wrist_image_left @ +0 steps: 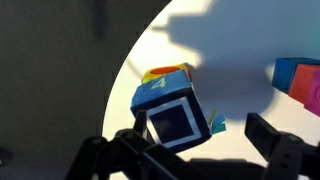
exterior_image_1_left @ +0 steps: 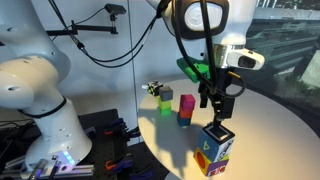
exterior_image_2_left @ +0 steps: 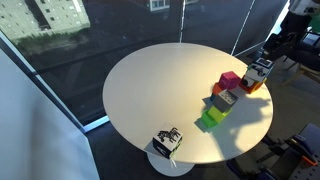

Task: Remove the top soft block from the bottom soft toy block

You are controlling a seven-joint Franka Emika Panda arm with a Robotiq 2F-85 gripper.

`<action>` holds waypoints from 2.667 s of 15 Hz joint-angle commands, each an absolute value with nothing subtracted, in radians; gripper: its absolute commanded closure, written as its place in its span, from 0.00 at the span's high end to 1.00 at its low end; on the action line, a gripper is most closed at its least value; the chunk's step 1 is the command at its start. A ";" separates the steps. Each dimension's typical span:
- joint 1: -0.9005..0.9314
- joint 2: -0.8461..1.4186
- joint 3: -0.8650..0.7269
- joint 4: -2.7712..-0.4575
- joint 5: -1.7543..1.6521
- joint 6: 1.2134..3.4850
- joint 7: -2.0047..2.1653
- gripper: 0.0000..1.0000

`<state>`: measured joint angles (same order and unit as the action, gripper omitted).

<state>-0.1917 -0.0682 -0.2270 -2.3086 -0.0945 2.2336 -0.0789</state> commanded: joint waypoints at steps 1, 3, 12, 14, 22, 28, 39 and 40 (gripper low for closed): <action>-0.207 -0.024 -0.234 -2.284 -0.089 2.266 -0.140 1.00; -0.210 0.002 -0.235 -2.282 -0.089 2.289 -0.159 1.00; -0.221 0.094 -0.226 -2.287 -0.032 2.406 -0.305 1.00; -0.224 0.104 -0.226 -2.286 -0.040 2.424 -0.317 1.00; -0.225 0.121 -0.227 -2.280 -0.068 2.438 -0.291 0.57; -0.225 0.073 -0.230 -2.266 -0.064 2.374 -0.266 0.20; -0.189 -0.004 -0.194 -2.236 -0.047 2.296 -0.149 0.06; -0.185 -0.003 -0.190 -2.230 -0.048 2.293 -0.135 0.06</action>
